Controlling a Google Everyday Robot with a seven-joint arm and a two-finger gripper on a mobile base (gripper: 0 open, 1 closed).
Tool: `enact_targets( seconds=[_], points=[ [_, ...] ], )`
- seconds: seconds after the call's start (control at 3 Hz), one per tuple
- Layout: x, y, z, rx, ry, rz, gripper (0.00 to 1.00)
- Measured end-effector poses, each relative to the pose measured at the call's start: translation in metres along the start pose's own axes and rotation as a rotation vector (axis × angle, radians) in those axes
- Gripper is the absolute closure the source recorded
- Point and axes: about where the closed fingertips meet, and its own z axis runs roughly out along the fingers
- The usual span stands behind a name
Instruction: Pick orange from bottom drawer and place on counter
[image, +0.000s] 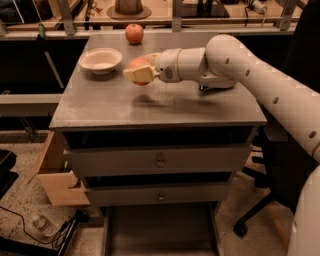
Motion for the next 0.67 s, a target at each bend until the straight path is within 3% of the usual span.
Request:
enact_targets(
  seconds=[0.67],
  points=[
    [0.035,0.001,-0.005,0.049,0.043,0.037,1.00]
  ],
)
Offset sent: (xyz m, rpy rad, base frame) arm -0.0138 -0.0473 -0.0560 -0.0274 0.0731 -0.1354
